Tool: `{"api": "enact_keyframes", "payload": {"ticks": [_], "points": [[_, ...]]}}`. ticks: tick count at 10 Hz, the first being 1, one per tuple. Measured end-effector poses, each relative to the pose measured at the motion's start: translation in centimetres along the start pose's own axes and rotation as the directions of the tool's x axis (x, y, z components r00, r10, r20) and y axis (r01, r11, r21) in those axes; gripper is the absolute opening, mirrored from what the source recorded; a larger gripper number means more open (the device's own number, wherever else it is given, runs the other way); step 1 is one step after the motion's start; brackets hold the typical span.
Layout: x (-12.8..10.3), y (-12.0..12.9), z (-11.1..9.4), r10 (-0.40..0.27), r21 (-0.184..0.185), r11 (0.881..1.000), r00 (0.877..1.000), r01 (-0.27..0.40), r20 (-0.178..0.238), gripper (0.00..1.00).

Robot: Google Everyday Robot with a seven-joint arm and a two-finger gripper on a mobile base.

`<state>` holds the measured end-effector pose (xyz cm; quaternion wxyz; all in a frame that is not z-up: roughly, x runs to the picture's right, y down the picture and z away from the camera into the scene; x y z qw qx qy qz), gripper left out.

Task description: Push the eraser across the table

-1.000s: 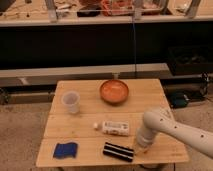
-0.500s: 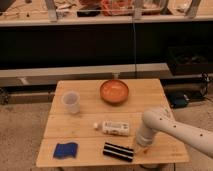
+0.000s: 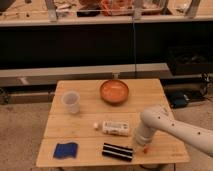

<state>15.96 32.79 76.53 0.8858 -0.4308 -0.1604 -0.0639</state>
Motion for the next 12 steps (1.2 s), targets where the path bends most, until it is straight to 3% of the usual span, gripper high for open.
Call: {"api": "enact_keyframes", "payload": {"ticks": [12], "points": [[-0.53,-0.56,0.36,-0.039,-0.015,0.999,0.999,0.039,-0.006,0.03]]}}
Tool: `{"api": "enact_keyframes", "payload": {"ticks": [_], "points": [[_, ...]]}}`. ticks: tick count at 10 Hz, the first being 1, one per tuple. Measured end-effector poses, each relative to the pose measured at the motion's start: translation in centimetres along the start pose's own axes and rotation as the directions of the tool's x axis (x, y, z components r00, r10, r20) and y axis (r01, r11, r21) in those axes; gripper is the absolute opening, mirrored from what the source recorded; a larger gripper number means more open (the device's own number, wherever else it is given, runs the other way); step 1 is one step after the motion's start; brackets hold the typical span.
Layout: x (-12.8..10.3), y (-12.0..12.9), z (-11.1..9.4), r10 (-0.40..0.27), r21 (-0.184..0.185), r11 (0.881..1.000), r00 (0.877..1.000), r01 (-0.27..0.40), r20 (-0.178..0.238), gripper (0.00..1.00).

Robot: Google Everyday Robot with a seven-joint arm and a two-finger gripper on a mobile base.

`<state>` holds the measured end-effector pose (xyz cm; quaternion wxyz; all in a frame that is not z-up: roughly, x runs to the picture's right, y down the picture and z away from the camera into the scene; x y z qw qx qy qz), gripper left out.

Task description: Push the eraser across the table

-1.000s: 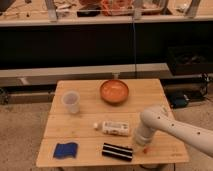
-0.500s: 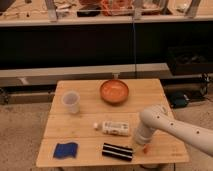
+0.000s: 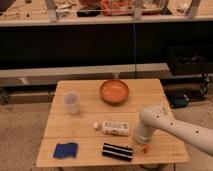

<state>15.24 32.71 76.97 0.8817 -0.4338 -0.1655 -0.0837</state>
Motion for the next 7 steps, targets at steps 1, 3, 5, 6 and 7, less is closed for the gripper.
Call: {"api": "enact_keyframes", "payload": {"ticks": [1,3,5,6,7], "points": [[-0.09,-0.04,-0.05,-0.002,0.000,1.000,1.000,0.002,0.002,0.03],[-0.10,-0.02,-0.24,-0.003,-0.001,1.000,1.000,0.003,0.001,0.03],[-0.21,-0.03,-0.15,-0.009,-0.003,1.000,1.000,0.009,-0.002,0.03],[-0.60,-0.13,0.16,-0.021,-0.004,1.000,1.000,0.021,-0.003,0.03],[-0.60,-0.12,0.06,-0.020,-0.004,1.000,1.000,0.020,-0.003,0.03]]}}
